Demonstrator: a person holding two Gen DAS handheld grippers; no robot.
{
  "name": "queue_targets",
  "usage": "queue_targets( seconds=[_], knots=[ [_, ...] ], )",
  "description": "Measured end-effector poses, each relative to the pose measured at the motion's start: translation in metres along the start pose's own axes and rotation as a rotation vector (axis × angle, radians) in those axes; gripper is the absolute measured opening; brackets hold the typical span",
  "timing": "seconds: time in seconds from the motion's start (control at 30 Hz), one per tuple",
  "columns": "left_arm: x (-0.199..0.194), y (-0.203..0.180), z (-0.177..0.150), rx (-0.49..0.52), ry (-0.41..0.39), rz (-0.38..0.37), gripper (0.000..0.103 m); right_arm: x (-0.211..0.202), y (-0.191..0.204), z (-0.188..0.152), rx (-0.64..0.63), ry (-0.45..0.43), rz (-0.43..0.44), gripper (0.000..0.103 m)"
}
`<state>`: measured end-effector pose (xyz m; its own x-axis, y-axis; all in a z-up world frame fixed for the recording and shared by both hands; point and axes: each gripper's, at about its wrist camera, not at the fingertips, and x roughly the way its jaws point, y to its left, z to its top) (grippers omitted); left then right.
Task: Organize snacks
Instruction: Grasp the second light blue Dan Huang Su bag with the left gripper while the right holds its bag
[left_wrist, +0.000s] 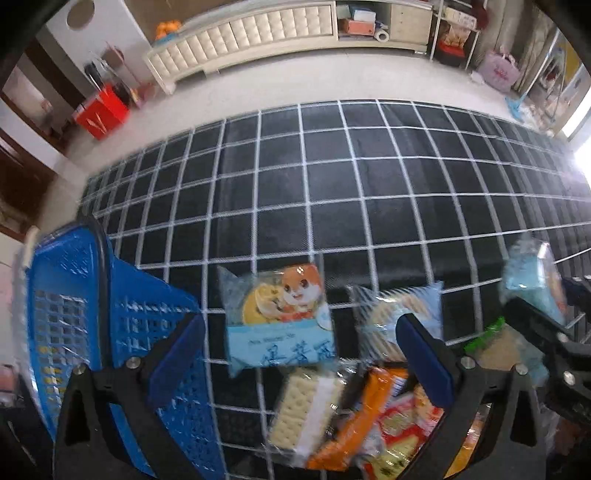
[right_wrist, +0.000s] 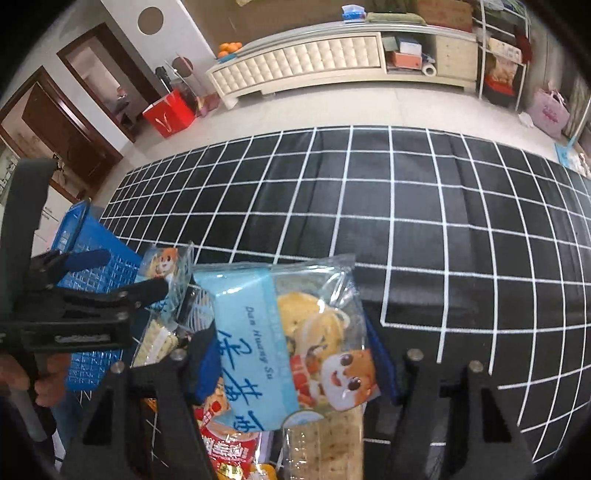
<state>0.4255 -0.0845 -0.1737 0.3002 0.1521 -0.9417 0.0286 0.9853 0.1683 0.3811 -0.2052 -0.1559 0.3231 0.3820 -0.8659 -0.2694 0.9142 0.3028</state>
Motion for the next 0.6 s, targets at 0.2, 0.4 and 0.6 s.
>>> queue_targets(
  seconds=[0.2, 0.4, 0.6],
  knots=[
    [0.012, -0.021, -0.005, 0.073, 0.039, 0.036, 0.078, 0.002, -0.001, -0.003, 0.003, 0.002, 0.016, 0.072],
    [0.02, -0.024, -0.003, 0.027, 0.066, -0.048, 0.078, 0.004, -0.005, -0.003, 0.006, 0.007, 0.007, 0.072],
    [0.034, -0.007, 0.008, -0.016, 0.08, -0.007, 0.078, 0.008, 0.003, -0.003, -0.017, 0.013, 0.012, 0.072]
  ],
)
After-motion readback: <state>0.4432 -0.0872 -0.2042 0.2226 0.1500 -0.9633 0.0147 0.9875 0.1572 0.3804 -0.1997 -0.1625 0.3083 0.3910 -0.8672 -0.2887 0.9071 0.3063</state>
